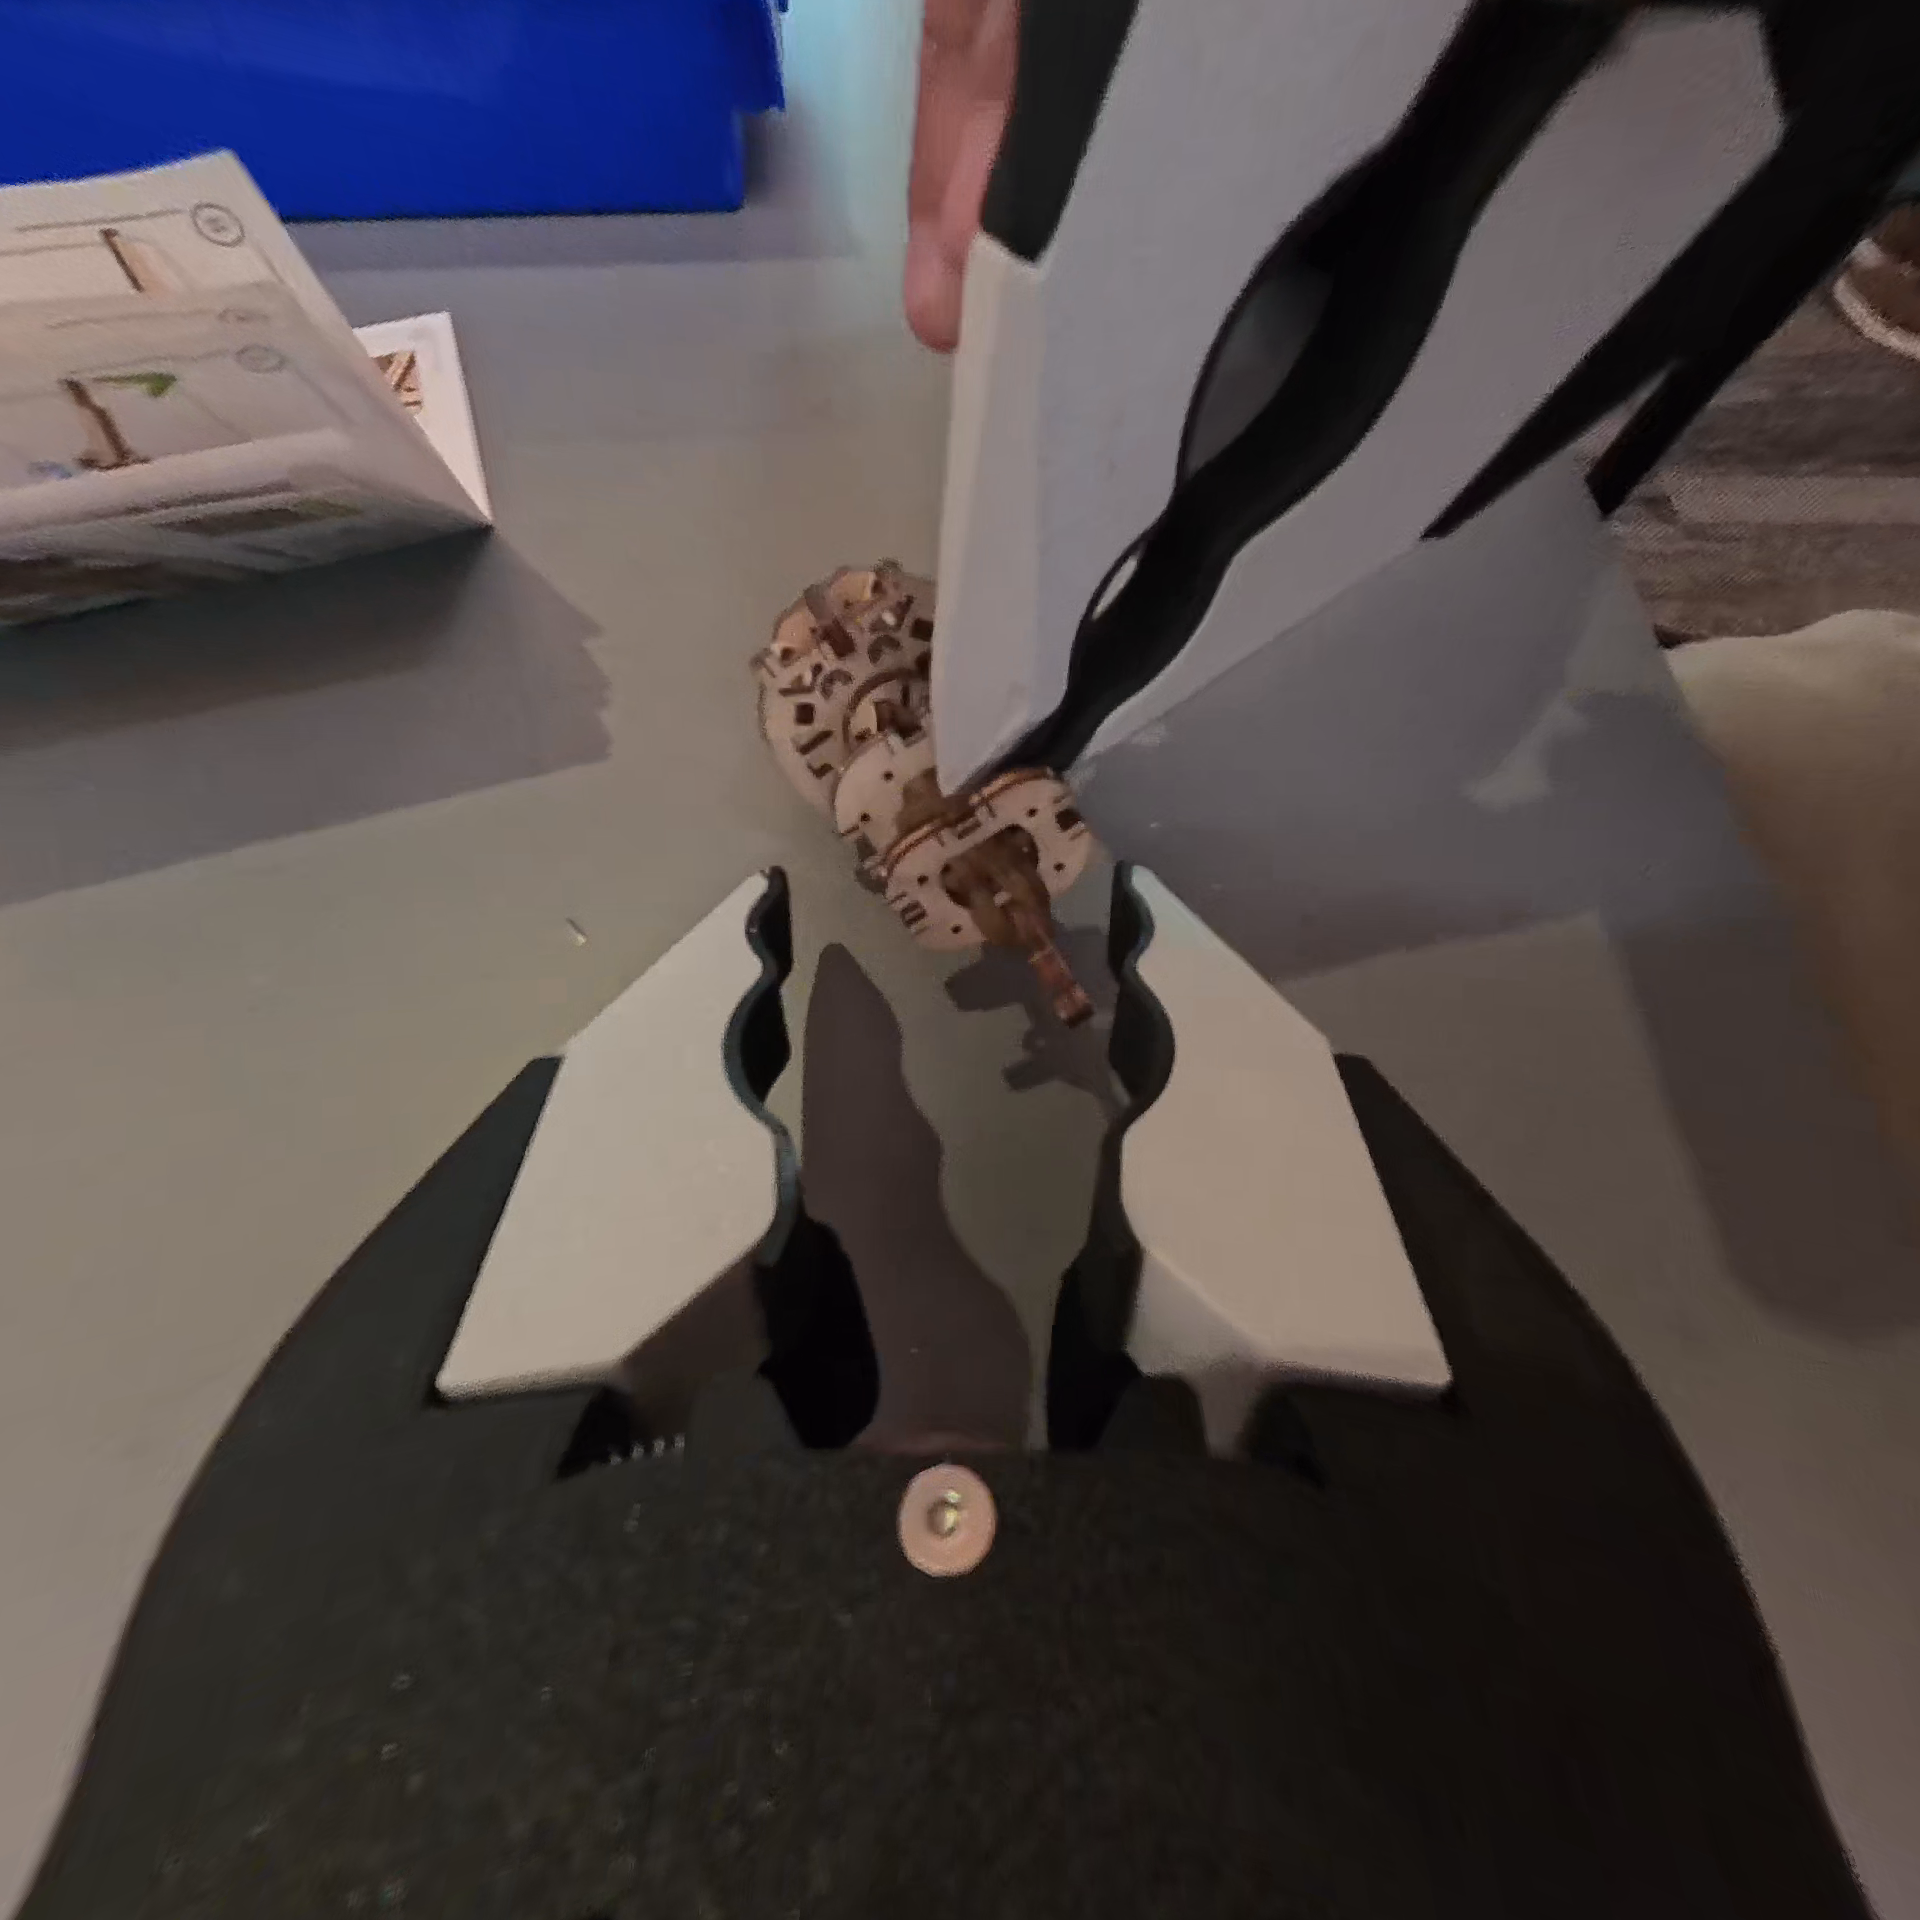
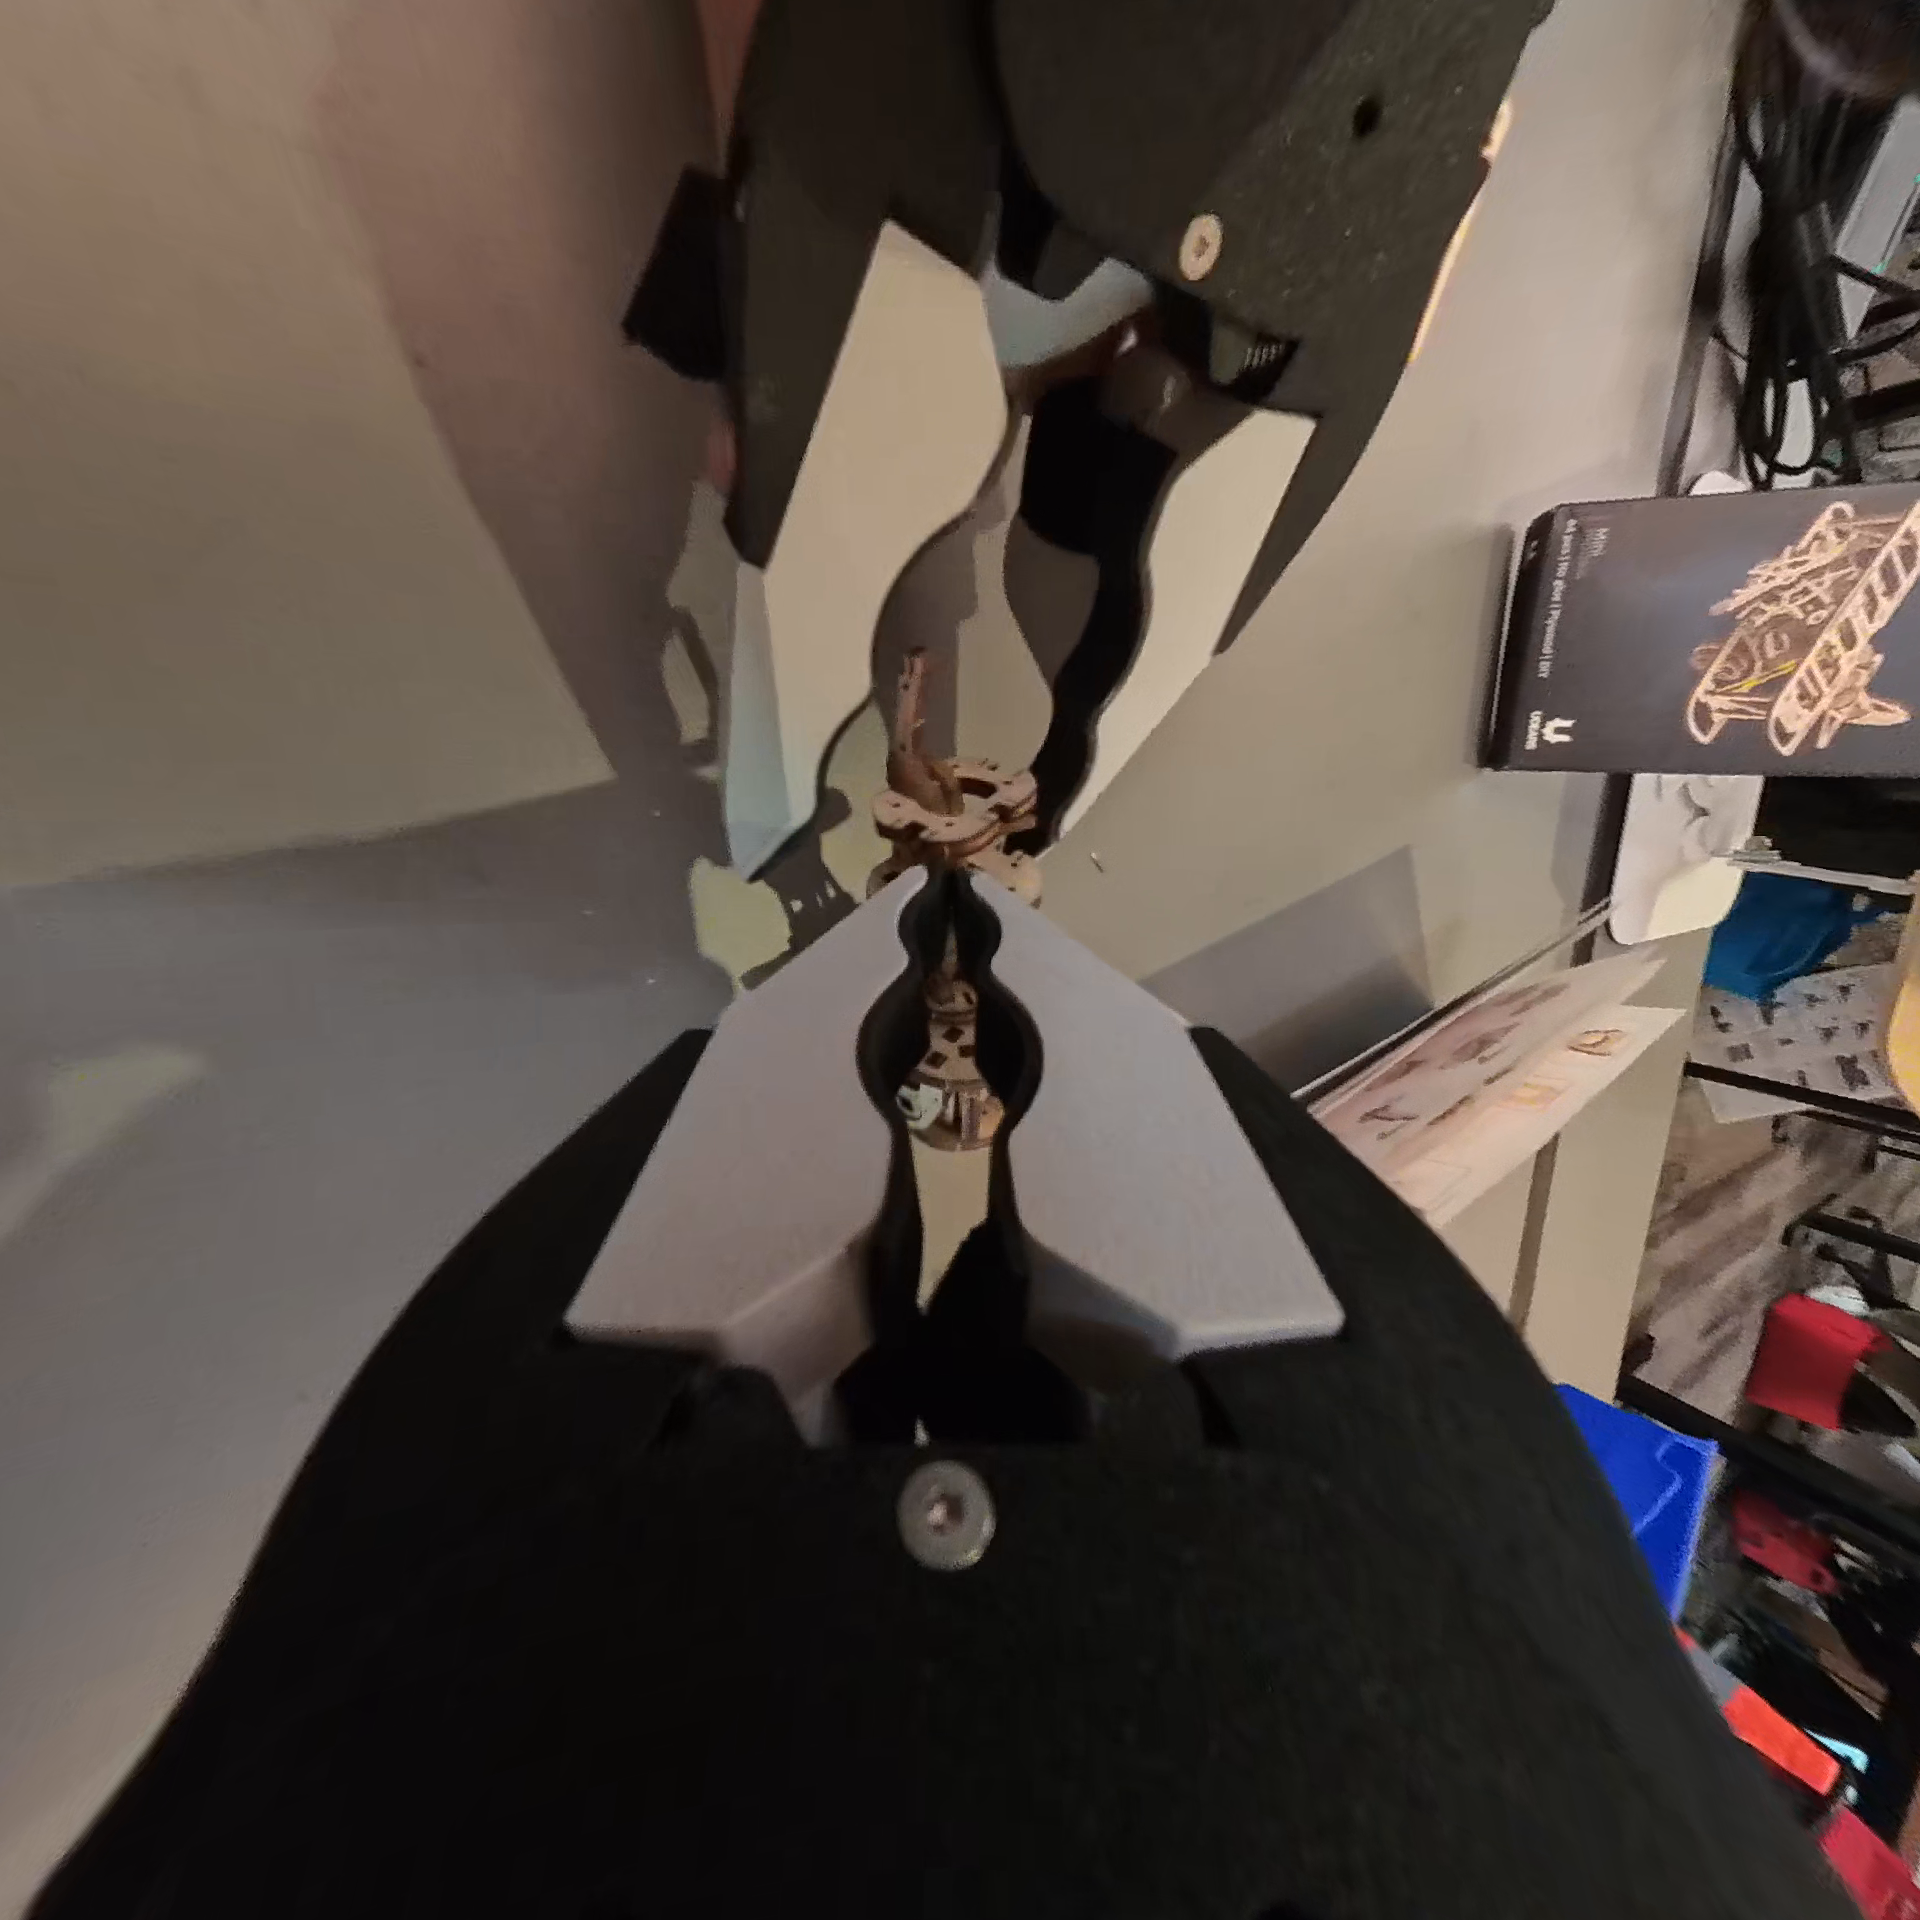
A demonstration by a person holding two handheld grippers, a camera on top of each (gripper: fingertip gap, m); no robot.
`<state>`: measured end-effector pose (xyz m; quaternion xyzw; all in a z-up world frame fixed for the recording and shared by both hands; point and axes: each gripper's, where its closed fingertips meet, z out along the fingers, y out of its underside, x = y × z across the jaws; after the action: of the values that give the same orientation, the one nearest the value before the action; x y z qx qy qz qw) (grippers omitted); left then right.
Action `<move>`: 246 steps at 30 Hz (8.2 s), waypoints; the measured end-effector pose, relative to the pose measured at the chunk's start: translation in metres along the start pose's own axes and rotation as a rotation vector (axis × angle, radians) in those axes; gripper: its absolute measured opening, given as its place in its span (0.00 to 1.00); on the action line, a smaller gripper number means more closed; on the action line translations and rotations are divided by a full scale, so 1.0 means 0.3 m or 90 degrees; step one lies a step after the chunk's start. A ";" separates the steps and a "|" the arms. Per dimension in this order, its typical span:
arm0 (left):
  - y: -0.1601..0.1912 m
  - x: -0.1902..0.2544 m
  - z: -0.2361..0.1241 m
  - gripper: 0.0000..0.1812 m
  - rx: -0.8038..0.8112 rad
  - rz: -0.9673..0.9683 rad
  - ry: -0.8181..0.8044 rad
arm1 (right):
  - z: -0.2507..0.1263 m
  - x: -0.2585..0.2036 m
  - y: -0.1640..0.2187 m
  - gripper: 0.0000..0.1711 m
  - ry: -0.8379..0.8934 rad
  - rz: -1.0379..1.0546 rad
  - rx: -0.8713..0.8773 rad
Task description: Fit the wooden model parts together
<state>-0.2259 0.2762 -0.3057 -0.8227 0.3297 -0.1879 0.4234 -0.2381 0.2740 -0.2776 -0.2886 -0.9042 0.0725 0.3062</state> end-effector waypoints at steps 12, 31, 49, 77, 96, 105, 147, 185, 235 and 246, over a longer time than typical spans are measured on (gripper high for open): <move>-0.065 -0.017 -0.039 0.20 0.088 -0.064 -0.009 | 0.012 0.018 0.014 0.00 0.070 -0.023 -0.054; -0.044 0.000 -0.036 0.18 0.066 -0.016 0.026 | 0.003 -0.003 0.004 0.00 0.093 -0.088 -0.032; -0.026 0.011 -0.017 0.18 0.037 -0.008 0.033 | 0.010 -0.018 0.010 0.00 -0.067 0.022 0.016; -0.046 -0.029 -0.064 0.25 0.046 0.181 -0.030 | 0.077 0.038 0.016 0.00 -0.127 0.124 0.095; -0.001 -0.026 -0.059 0.26 0.001 0.204 -0.036 | 0.087 0.032 -0.006 0.00 -0.136 0.110 0.128; 0.063 0.023 -0.069 0.25 -0.071 0.207 0.052 | 0.104 -0.017 -0.021 0.00 -0.170 0.080 0.118; 0.087 0.058 -0.107 0.25 -0.094 0.159 0.064 | 0.122 -0.023 -0.015 0.00 -0.165 0.066 0.082; 0.067 0.038 -0.079 0.29 -0.092 0.174 0.030 | 0.126 -0.018 -0.013 0.00 -0.163 0.069 0.080; 0.258 0.111 -0.484 0.23 -0.315 -0.183 -0.369 | 0.133 0.023 -0.010 0.00 -0.067 0.069 0.169; 0.408 0.006 -0.463 0.28 -0.138 -0.521 -0.559 | 0.132 0.016 -0.008 0.00 -0.072 0.068 0.165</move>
<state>-0.3534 0.1435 -0.3268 -0.9217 -0.2014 0.0559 0.3267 -0.2659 0.2768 -0.3063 -0.2896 -0.8867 0.2206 0.2850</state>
